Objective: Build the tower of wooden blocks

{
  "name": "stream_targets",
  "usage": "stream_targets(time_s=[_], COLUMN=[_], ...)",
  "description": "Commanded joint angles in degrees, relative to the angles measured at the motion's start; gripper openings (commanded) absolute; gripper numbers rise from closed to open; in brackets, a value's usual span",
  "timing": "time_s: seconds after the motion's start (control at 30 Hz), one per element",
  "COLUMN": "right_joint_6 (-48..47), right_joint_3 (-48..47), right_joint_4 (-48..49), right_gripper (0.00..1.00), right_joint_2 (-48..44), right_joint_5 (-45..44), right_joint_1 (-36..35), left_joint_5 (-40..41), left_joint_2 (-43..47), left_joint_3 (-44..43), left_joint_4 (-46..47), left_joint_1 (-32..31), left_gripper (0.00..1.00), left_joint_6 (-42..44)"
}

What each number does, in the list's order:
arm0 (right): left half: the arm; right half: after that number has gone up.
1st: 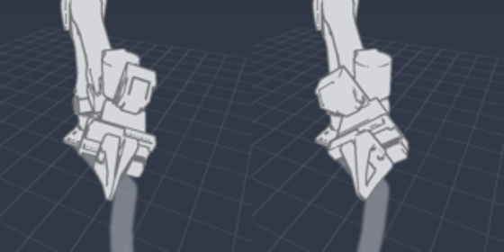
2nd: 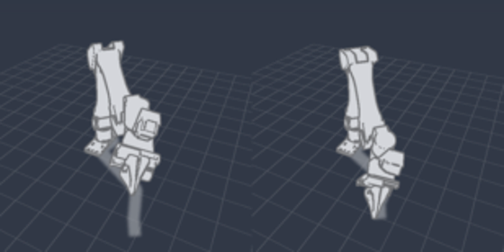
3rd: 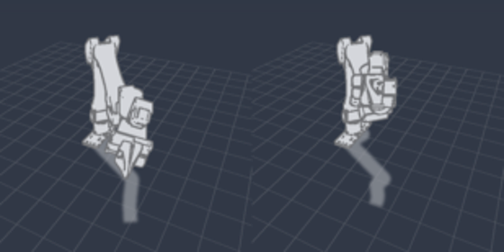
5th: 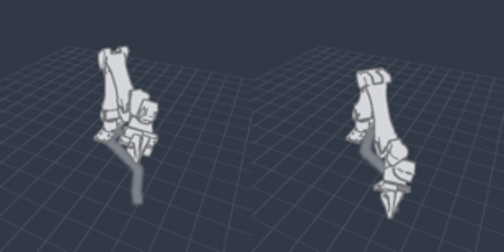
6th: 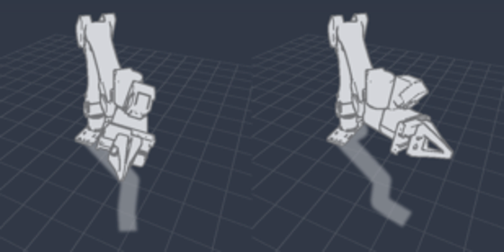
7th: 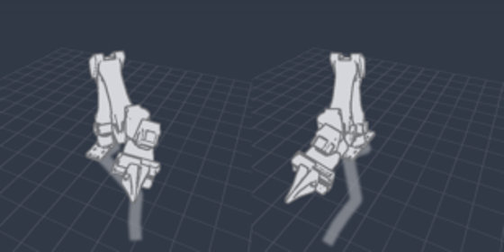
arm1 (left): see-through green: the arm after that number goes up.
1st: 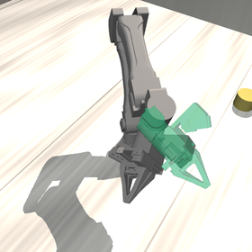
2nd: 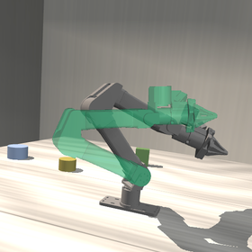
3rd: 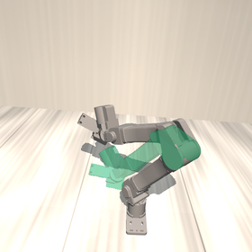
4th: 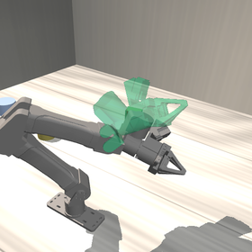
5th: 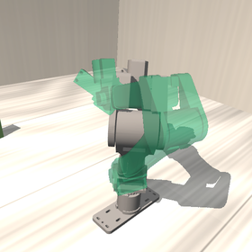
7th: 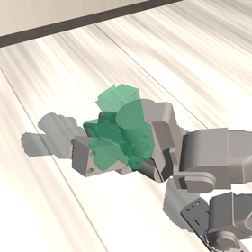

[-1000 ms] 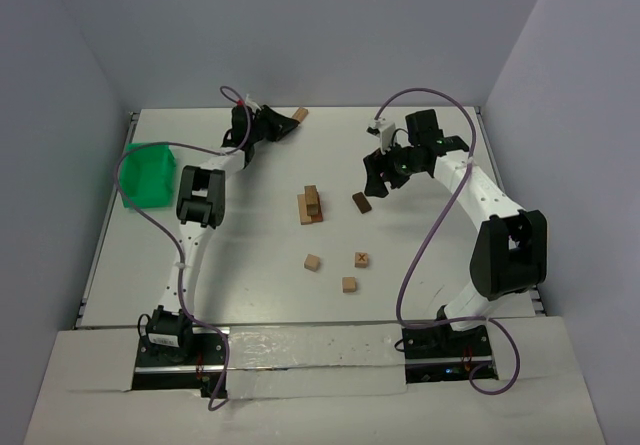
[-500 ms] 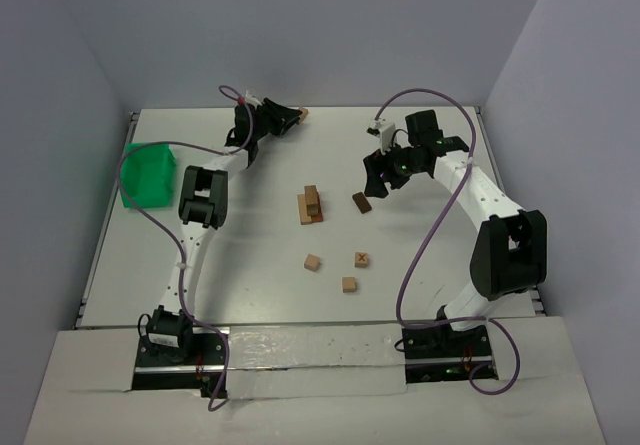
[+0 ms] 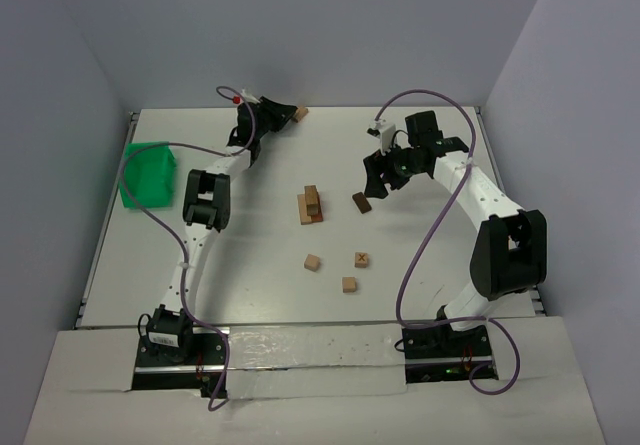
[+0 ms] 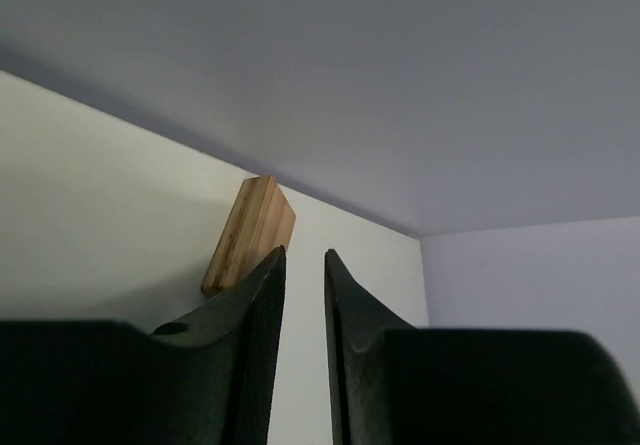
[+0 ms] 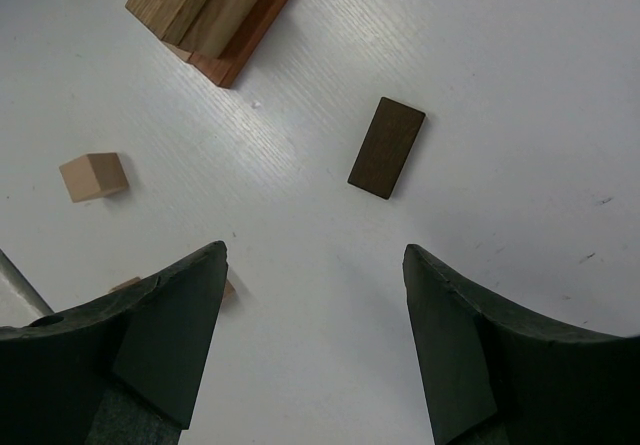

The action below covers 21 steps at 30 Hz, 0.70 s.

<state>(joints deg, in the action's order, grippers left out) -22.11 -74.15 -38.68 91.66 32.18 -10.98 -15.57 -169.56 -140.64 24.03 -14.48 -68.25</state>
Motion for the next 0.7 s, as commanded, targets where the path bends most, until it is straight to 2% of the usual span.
stream_targets(time_s=[0.0,0.4,0.67], right_joint_6=[0.15,-0.57,-0.52], right_joint_3=[0.81,1.30,-0.08], right_joint_4=[1.32,0.96,0.04], right_gripper=[0.78,0.78,0.78], right_joint_2=[-1.39,-1.74,-1.13], right_joint_5=[-0.96,-1.78,-2.39], right_joint_1=[0.10,0.18,0.26], left_joint_5=[2.05,2.53,-3.08], left_joint_2=[-0.86,-0.06,1.71], left_joint_3=[-2.15,-2.18,1.36], left_joint_4=[-4.50,-12.38,-19.64], left_joint_1=[-1.20,-3.46,-4.95], left_gripper=[0.28,0.22,0.14], left_joint_6=[2.82,5.82,3.03])
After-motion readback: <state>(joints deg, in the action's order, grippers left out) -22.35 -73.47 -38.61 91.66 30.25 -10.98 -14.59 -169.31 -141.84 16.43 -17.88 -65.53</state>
